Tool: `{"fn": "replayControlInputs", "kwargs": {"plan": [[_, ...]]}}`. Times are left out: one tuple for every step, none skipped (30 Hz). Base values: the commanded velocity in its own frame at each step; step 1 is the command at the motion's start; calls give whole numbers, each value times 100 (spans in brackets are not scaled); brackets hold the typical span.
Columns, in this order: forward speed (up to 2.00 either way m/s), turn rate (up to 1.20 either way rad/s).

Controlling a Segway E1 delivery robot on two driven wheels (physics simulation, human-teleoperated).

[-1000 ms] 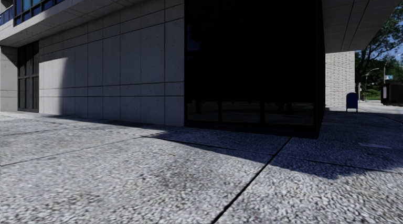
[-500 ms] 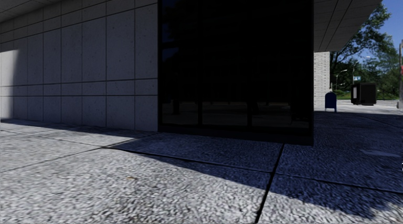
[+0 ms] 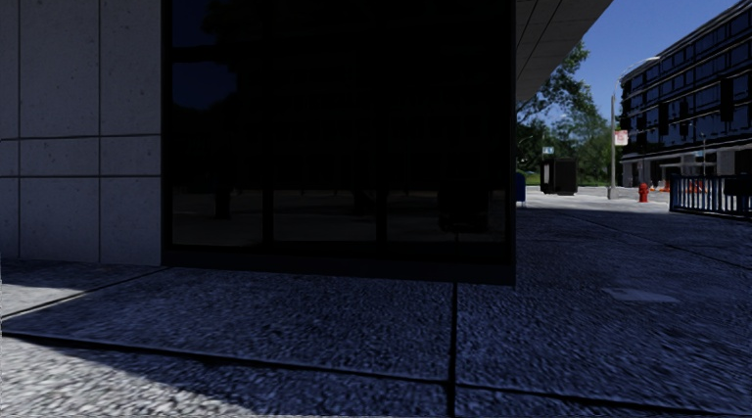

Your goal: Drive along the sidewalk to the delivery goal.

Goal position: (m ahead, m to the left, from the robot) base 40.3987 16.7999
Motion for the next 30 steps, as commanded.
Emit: {"fn": "replayControlInputs", "kwargs": {"plan": [[153,-62],[153,-62],[153,-62],[153,-62],[153,-62],[153,-62],[153,-63],[153,-63],[153,-64],[153,-64],[153,-64],[153,-64],[153,-64],[153,-64],[153,-64],[153,-64],[153,-64],[153,-69],[153,-69],[153,-81],[153,-85],[153,-86],[153,-86],[153,-87],[153,-87],[153,-87],[153,-87],[153,-87],[153,-87],[153,-87]]}}
